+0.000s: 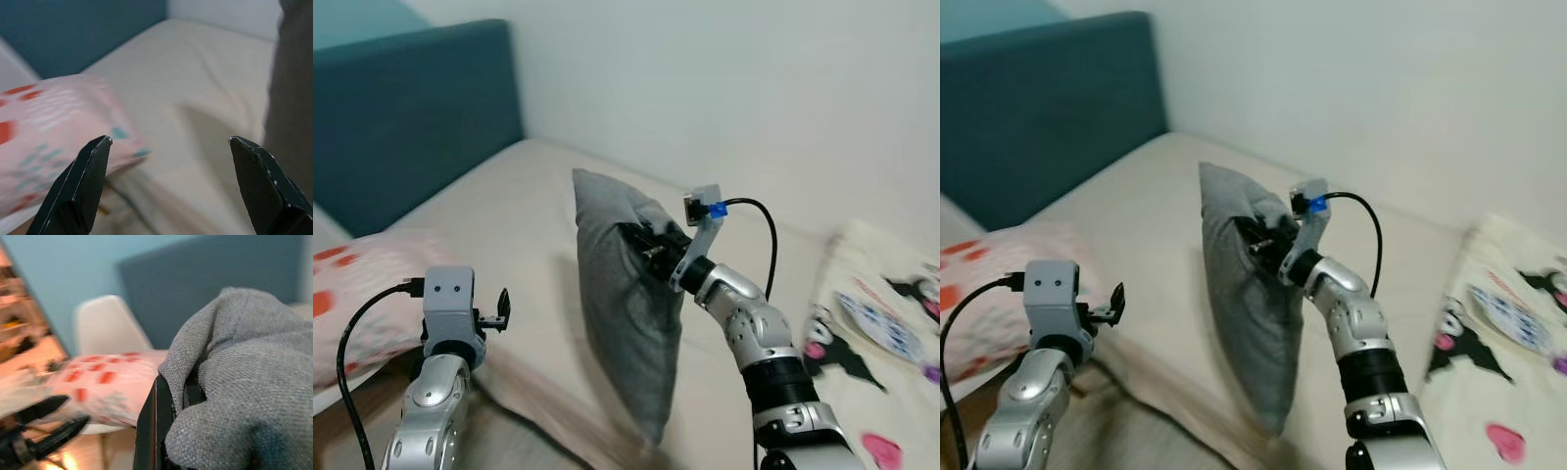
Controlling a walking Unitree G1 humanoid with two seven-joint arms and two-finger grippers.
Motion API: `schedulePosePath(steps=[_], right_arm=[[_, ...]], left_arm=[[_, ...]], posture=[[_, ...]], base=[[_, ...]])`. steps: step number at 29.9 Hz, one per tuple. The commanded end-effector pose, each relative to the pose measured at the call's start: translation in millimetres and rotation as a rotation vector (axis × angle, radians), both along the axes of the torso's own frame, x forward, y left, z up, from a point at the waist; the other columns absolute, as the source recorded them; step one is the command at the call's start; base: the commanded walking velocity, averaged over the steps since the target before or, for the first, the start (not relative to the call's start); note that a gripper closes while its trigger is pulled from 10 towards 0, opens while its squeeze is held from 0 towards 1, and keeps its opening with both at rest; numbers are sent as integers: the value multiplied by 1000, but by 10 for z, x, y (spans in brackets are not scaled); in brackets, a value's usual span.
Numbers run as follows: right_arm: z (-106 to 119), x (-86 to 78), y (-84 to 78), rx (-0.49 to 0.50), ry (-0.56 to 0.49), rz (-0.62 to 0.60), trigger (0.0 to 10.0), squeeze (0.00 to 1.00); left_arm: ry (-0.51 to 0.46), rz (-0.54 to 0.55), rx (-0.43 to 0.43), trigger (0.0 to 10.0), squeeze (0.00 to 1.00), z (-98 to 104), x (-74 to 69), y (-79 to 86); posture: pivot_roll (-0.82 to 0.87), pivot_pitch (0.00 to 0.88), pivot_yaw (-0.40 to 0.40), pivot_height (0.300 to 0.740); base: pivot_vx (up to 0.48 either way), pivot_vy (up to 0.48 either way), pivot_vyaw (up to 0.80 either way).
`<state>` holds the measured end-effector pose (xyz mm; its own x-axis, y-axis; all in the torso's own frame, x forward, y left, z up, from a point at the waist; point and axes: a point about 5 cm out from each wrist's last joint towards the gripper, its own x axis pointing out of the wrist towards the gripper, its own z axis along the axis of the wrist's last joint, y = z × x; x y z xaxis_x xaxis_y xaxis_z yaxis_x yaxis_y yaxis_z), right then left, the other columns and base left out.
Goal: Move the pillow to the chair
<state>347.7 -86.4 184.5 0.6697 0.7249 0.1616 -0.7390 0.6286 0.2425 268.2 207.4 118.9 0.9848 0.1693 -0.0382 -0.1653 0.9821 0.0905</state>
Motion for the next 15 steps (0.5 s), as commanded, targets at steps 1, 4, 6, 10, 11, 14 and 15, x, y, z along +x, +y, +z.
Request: schedulePosePath(steps=[1, 4, 6, 10, 11, 14, 15], right_arm=[[154, -41, 66, 36, -77, 55, 10000, 0], [158, -50, 72, 28, -85, 60, 10000, 0], [157, -55, 70, 24, -89, 60, 10000, 0], [112, -51, 23, 10, -83, 34, 10000, 0], [33, -25, -57, 2, -57, -4, 10000, 0], [-140, 8, -222, -17, 3, -82, 10000, 0], [-140, 8, -222, -17, 3, -82, 10000, 0]], left_arm=[[17, 3, 20, 10000, 0, -45, -10, -11], [24, 7, 29, 10000, 0, -60, -19, 3], [30, 8, 35, 10000, 0, -74, -30, 14], [41, 6, 44, 10000, 0, -99, -57, 31], [45, -7, 42, 10000, 0, -113, -74, 25], [51, -30, 37, 10000, 0, -145, -109, 3], [51, -30, 37, 10000, 0, -145, -109, 3]], posture=[[62, 0, -83, 740], [62, 0, -83, 740], [62, 0, -83, 740], [61, 0, -87, 740], [61, 0, -88, 740], [62, 0, -89, 740], [62, 0, -89, 740]], base=[[0, 0, 788], [0, 0, 788], [0, 0, 788], [0, 0, 784], [0, 0, 781], [0, 0, 781], [0, 0, 781]])
